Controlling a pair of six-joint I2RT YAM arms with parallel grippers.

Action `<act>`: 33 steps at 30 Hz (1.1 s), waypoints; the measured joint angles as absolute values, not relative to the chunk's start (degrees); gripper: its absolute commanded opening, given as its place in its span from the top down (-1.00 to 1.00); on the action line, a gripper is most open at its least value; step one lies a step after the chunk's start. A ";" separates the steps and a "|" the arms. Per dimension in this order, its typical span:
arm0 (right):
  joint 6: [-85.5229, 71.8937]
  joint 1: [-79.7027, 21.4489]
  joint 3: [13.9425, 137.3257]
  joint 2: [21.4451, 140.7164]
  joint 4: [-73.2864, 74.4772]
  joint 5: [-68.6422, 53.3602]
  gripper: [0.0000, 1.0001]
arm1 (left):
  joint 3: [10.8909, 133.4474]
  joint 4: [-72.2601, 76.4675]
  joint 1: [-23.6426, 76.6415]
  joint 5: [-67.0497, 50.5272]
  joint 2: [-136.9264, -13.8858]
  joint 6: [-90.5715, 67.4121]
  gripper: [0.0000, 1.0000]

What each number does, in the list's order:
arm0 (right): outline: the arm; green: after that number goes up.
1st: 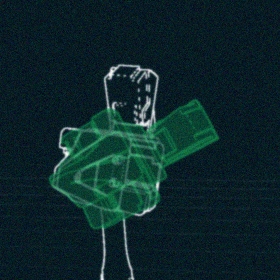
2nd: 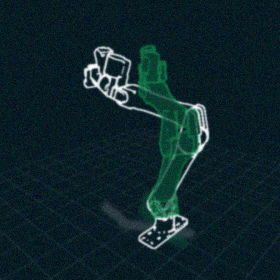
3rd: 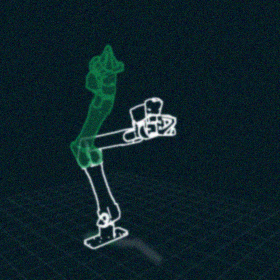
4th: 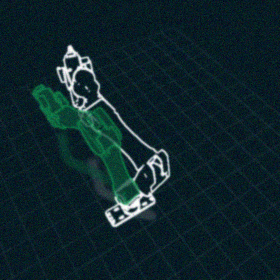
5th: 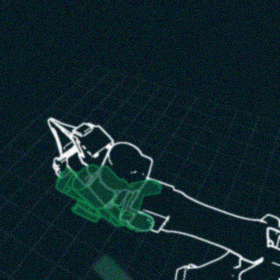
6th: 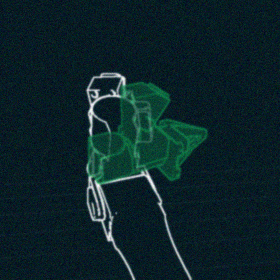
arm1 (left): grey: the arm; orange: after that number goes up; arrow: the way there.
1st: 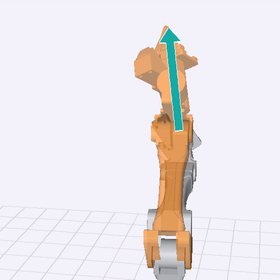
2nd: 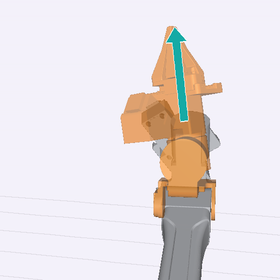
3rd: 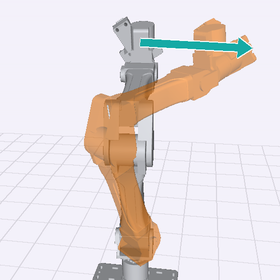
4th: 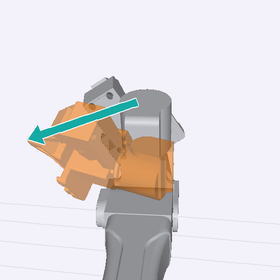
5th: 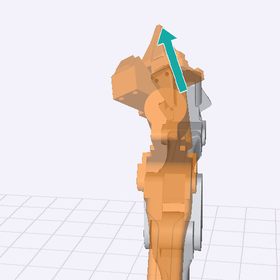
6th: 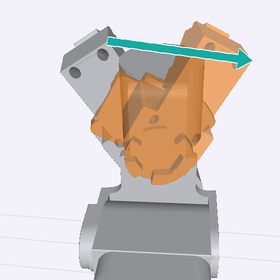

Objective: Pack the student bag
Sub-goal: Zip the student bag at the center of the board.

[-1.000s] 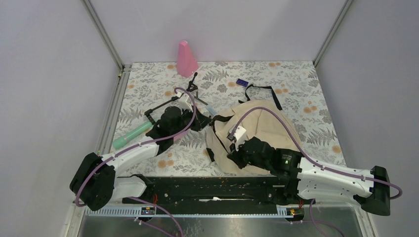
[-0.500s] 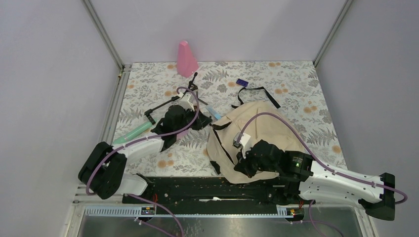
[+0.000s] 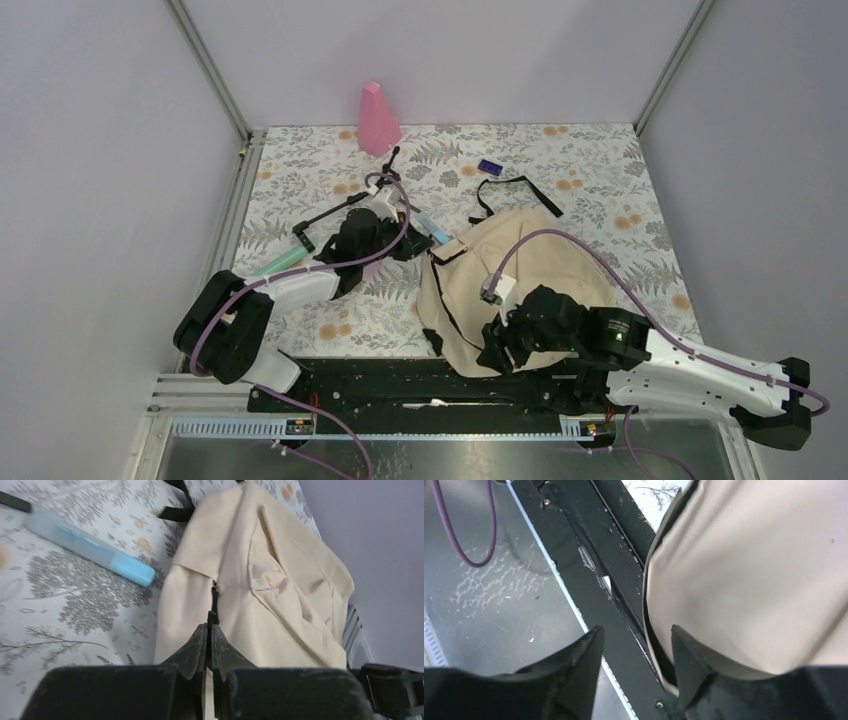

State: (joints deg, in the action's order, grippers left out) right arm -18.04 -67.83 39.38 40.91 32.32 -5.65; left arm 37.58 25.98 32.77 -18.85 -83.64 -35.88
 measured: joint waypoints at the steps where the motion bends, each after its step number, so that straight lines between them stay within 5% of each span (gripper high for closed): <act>1: -18.76 -68.25 39.42 39.79 33.06 -5.52 -0.57 | 37.21 27.22 32.25 -18.44 -83.53 -35.90 1.00; 11: -25.06 -68.60 39.42 39.46 26.37 7.77 -0.65 | 28.16 38.30 33.17 -16.86 -82.21 -38.46 1.00; 33: -22.81 -68.60 57.74 83.33 10.74 23.57 -0.34 | 24.23 38.22 33.74 -16.36 -73.73 -39.29 1.00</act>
